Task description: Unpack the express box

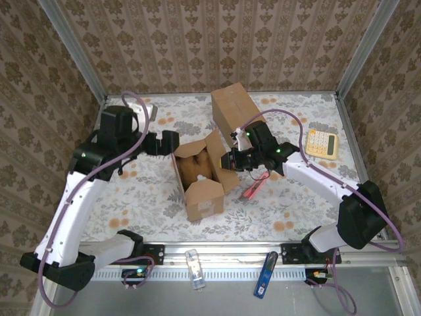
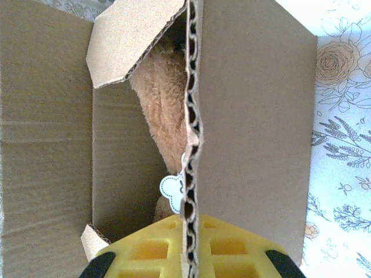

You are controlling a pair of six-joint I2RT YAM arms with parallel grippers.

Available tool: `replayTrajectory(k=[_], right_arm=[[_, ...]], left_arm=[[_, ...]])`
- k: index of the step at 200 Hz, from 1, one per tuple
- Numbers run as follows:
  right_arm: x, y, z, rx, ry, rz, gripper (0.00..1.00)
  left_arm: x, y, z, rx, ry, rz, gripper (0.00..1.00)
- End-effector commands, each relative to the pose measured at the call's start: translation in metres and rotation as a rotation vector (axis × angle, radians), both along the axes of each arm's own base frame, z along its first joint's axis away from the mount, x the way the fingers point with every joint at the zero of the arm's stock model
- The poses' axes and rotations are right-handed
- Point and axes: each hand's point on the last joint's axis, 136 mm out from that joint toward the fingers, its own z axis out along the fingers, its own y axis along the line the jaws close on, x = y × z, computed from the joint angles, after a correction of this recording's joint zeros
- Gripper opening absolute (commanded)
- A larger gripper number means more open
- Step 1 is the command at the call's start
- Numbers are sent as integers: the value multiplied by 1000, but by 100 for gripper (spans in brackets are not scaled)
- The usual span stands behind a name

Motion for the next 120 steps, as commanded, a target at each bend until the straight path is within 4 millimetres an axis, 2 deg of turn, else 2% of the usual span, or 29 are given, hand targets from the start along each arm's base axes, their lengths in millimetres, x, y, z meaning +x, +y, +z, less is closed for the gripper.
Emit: replayTrajectory(k=[1,23,36,59,92,120], right_arm=[[-8,-1,-5,-35,5,75,0],[-8,-1,-6,-33,8,77,0],[-7,-1,-7,-35,5,72,0],[-6,-1,-6,-34,3,67,0],[-6,-1,-4,-31,-1,66,0],[-5,-1,-5,-29,-2,64,0]], left_arm=[[5,-16,-5,194,-40,-142,100],[16,-40,-20,420,-106,-238,99],[23,-48,-39,538,-100,-253,98],[16,-62,-80,677,-26,-312,93],[3,-60,-127,808,61,-358,89],[2,-51,-149,869,105,-342,88]])
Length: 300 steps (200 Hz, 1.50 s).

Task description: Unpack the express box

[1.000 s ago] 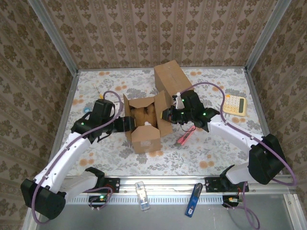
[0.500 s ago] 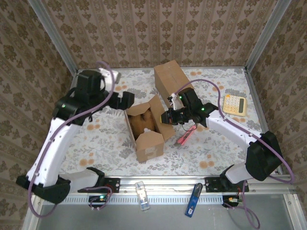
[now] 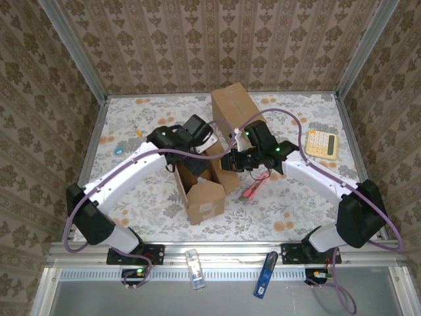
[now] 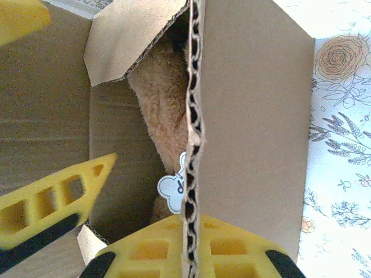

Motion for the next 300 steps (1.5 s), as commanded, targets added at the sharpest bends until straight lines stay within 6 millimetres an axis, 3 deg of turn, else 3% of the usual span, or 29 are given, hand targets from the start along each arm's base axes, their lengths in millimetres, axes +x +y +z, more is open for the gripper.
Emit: replayTrajectory(k=[1,70,107,167,175,188,215,228,257,300], right_arm=[[-1,-2,-3,-18,4,20,0],[1,0,-5,-6,9,9,0],[1,0,-5,4,6,5,0],[1,1,-7,16,10,1,0],[0,1,-8,14,11,2,0],[0,1,-6,15,9,4,0],[-1,0,-6,11,6,5,0],[-1,0,-4,10,1,6,0],[1,-2,-4,-4,-9,3,0],[8,-15,4,-64,-66,-6,0]], left_arm=[[1,20,-11,108,-13,25,88],[23,30,-35,203,-131,46,86],[36,34,-25,219,-239,65,78],[38,39,-17,227,-280,59,61],[36,39,-18,228,-271,52,56],[36,40,-19,227,-257,48,37],[36,41,-18,221,-240,47,15],[39,43,-17,224,-240,54,0],[48,53,-7,210,-240,100,0],[53,67,30,67,-213,193,0]])
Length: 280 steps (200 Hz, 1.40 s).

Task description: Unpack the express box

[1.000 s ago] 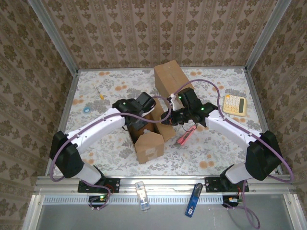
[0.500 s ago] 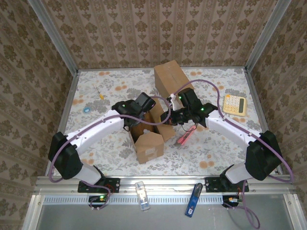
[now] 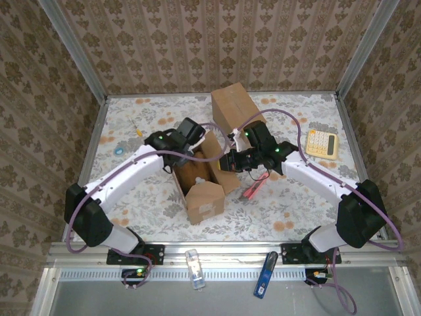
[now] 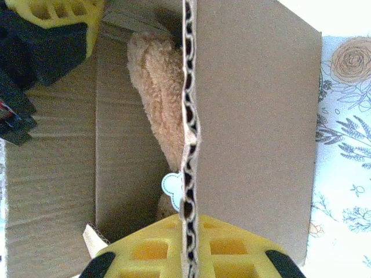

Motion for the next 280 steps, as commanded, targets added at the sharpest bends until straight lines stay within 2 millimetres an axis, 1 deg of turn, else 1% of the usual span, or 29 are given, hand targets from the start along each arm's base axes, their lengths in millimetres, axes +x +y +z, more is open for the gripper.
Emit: replayTrajectory(k=[1,18,30,34,44,54,61,71,78,83,85,89,106,120,142,148,159,165,166,167,169,172,173,177,179,195,211,251,280], right_arm=[[7,-18,-1,-84,-43,-26,0],[11,-21,4,-97,-69,-19,2],[13,-22,8,-106,-90,-7,9],[13,-22,10,-110,-98,-3,12],[14,-23,14,-123,-117,6,27],[17,-24,23,-132,-158,13,42],[13,-28,26,-151,-162,22,51],[12,-30,37,-163,-204,33,61],[12,-33,45,-173,-239,40,66],[12,-34,46,-185,-254,46,70],[9,-36,55,-179,-279,46,71],[7,-38,63,-177,-310,49,73],[-1,-45,88,-199,-422,65,79],[-9,-49,106,-248,-526,83,81],[-27,-46,127,-342,-701,142,78],[-32,-43,132,-358,-743,166,75],[-38,-37,138,-387,-811,203,66],[-41,-33,142,-399,-846,221,54],[-41,-32,142,-403,-851,224,50],[-42,-31,141,-406,-854,226,47],[-42,-30,143,-411,-868,230,37],[-43,-28,144,-417,-884,238,24],[-43,-27,144,-420,-890,241,21],[-42,-25,146,-436,-911,238,5],[-42,-24,146,-445,-924,241,0],[-43,-12,146,-503,-1021,293,0],[-39,1,145,-578,-1138,333,0],[-41,43,128,-693,-1419,483,0],[-32,61,111,-784,-1474,542,0]], left_arm=[[4,15,34,-108,-26,85,0],[2,16,44,-178,-12,106,0],[0,16,48,-217,6,114,0],[-1,17,48,-227,11,118,0],[-2,18,50,-249,24,127,0],[-3,19,53,-266,35,138,0],[-4,20,53,-277,46,143,0],[-5,19,56,-292,56,145,0],[-6,19,57,-300,63,144,0],[-7,18,59,-307,65,145,0],[-7,18,59,-310,67,144,0],[-7,18,60,-314,71,144,0],[-8,16,62,-328,85,140,0],[-8,15,64,-335,91,138,0],[-9,15,66,-336,96,136,0],[-10,15,65,-336,101,137,0],[-10,15,67,-339,105,139,0],[-11,15,67,-339,107,140,0],[-11,15,67,-340,108,140,0],[-11,15,68,-341,108,140,0],[-11,15,68,-342,108,139,0],[-11,15,68,-341,110,140,0],[-11,15,68,-342,110,138,0],[-11,15,69,-344,111,140,0],[-11,15,69,-345,112,138,0],[-12,13,71,-357,120,134,0],[-14,11,72,-366,129,128,0],[-15,10,71,-367,135,125,0],[-15,8,68,-373,145,121,0]])
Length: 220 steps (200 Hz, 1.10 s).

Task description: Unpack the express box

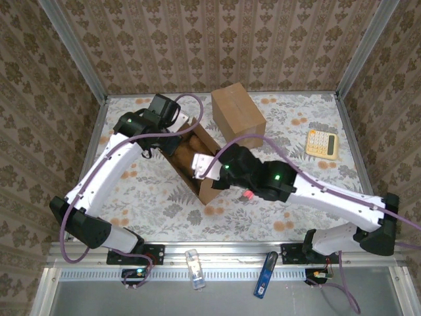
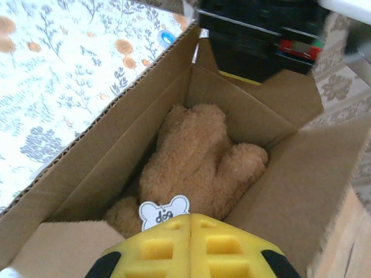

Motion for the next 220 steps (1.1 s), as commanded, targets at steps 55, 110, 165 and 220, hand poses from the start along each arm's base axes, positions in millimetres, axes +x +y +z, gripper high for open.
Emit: replayTrajectory(k=[55,110,165,220], right_arm=[[41,45,-43,-166,-179,11,0],[62,58,-76,-46,-13,-88,0],[74,51,-89,165,156,-351,0],[76,32,-113,213,292,-569,0]], left_arm=[[-1,-4,5,-46,3,11,0],[-2,-3,3,-47,6,11,0],[-2,-4,2,-52,7,9,0],[-2,-5,2,-51,9,1,0]])
